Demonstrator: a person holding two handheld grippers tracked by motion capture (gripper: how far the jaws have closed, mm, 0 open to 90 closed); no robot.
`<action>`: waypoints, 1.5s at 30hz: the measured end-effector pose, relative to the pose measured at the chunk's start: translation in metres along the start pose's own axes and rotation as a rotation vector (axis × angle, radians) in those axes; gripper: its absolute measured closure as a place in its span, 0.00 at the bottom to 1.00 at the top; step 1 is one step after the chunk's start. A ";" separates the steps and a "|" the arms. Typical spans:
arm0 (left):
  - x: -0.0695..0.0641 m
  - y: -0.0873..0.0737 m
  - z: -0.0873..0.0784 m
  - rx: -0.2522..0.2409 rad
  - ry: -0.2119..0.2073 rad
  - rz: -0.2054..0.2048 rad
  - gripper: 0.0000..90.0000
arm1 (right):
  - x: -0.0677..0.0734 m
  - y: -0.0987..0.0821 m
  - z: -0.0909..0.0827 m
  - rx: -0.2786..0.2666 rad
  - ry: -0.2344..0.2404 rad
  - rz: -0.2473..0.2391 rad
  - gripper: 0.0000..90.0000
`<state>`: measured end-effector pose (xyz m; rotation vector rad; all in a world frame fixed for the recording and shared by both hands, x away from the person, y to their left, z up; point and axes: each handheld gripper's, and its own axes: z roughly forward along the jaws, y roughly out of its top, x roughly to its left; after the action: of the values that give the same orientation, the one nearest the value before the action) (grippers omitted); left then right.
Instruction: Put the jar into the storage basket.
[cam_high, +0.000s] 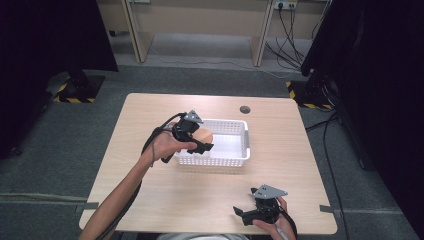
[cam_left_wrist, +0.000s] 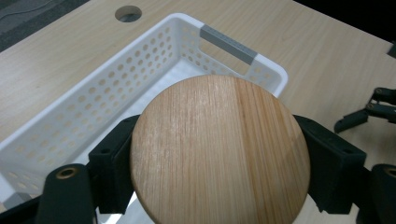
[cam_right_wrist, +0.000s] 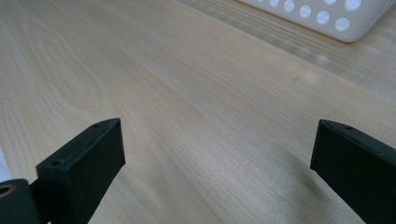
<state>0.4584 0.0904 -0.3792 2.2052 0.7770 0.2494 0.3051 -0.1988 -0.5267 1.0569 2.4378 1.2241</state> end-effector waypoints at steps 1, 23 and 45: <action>0.002 0.002 0.002 0.001 0.010 -0.001 0.26 | 0.000 0.000 0.000 0.001 0.000 -0.001 0.04; 0.034 0.014 0.048 0.016 0.101 -0.038 0.26 | 0.000 0.000 0.000 -0.001 0.004 -0.001 0.04; 0.043 0.005 0.090 0.029 0.092 -0.070 0.26 | -0.001 0.000 0.000 -0.002 0.008 0.001 0.04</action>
<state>0.5313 0.0596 -0.4396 2.2018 0.9110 0.3080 0.3059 -0.1991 -0.5267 1.0544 2.4421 1.2331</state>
